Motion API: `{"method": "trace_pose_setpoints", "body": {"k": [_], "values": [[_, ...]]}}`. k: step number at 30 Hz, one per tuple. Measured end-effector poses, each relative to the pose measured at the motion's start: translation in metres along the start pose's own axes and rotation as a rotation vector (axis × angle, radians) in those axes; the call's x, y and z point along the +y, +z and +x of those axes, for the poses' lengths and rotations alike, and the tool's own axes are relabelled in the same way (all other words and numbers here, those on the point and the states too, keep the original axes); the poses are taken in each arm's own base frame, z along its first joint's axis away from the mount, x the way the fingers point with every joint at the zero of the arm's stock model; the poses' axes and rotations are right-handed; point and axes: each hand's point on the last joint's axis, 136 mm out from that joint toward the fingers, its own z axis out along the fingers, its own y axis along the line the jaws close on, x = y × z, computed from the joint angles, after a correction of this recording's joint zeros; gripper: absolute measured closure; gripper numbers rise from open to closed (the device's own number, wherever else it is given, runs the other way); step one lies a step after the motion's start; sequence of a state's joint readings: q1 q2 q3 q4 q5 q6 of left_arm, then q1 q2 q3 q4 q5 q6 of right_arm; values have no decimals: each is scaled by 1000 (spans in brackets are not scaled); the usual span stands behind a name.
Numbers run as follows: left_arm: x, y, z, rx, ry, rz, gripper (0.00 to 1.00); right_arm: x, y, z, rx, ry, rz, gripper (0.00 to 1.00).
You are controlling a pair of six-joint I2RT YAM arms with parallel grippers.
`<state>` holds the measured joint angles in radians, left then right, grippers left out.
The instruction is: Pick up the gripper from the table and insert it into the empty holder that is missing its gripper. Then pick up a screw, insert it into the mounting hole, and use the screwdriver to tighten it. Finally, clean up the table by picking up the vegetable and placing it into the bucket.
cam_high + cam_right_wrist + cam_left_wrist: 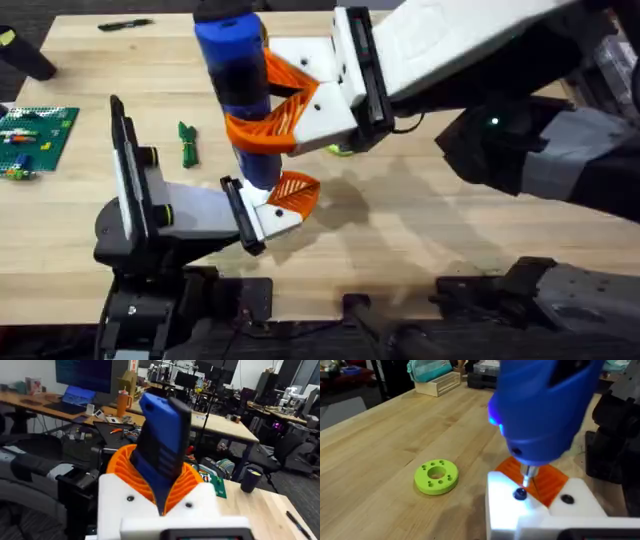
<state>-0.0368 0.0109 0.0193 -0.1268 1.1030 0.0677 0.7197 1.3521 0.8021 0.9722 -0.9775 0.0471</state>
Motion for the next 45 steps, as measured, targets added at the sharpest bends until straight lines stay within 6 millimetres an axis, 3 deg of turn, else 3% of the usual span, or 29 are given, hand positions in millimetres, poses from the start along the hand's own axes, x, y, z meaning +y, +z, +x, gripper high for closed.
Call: {"method": "trace_pose_setpoints", "body": {"k": [45], "values": [[0, 0, 0, 0, 0, 0, 995, -2, 1, 11, 26, -4, 1, 994]]}}
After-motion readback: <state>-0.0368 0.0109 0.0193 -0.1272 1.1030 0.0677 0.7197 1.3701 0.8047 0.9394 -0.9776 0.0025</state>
